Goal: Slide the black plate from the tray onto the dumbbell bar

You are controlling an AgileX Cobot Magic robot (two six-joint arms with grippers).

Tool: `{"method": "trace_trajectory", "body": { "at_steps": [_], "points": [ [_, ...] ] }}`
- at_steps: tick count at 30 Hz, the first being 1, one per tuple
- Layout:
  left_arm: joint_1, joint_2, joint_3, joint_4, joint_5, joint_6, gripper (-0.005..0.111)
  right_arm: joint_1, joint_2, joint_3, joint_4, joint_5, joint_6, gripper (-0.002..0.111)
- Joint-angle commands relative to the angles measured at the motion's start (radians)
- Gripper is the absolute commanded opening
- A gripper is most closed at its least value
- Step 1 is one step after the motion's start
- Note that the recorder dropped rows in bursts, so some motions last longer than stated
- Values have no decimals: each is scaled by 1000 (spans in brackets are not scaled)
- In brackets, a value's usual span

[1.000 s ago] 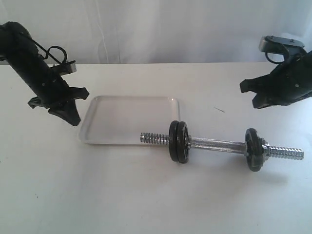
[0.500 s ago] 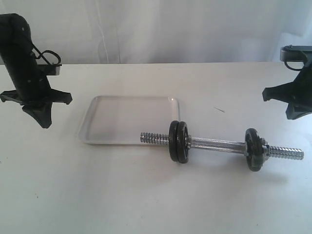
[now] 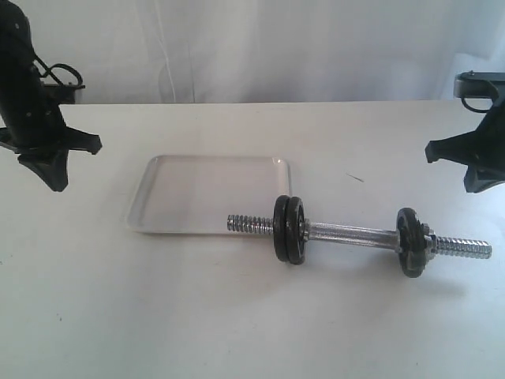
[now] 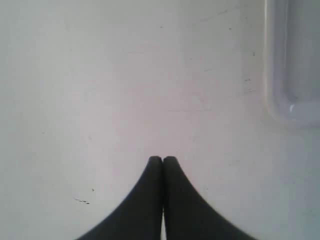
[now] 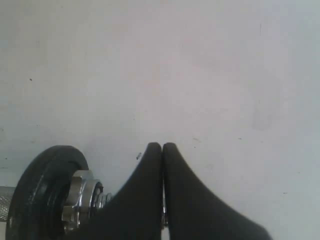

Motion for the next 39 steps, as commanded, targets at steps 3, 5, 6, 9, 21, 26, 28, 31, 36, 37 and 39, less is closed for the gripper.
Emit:
{"method": "trace_trajectory", "body": {
  "at_steps": [3, 5, 6, 9, 21, 26, 28, 31, 36, 37, 39],
  "points": [
    [70, -78, 63, -5, 96, 5, 0, -11, 1, -16, -23, 60, -8, 0],
    [87, -111, 108, 6, 96, 5, 0, -11, 1, -36, -23, 115, -23, 0],
    [94, -127, 132, 6, 96, 5, 0, -11, 1, -51, -24, 144, -23, 0],
    [94, -179, 197, 14, 96, 5, 0, -11, 1, -87, -22, 217, -23, 0],
    [94, -453, 409, 71, 95, 0, 0, -11, -171, -55, 1, 285, -27, 0],
    [94, -606, 491, 71, 46, 0, 0, -11, -336, -13, -6, 278, -27, 0],
    [94, -676, 510, 74, 37, -1, 0, -11, -404, -1, -6, 273, -29, 0],
    [94, -775, 534, 74, 37, -1, 0, -9, -524, 12, -6, 273, -58, 0],
    [94, -951, 560, 74, 46, 1, 0, -9, -723, 19, 1, 282, -58, 0],
    [94, -990, 565, 74, 50, 1, 0, -9, -756, 19, 1, 282, -58, 0],
    [94, -1068, 575, 74, 56, 1, 0, -9, -833, 19, 3, 285, -58, 0]
  ]
}}
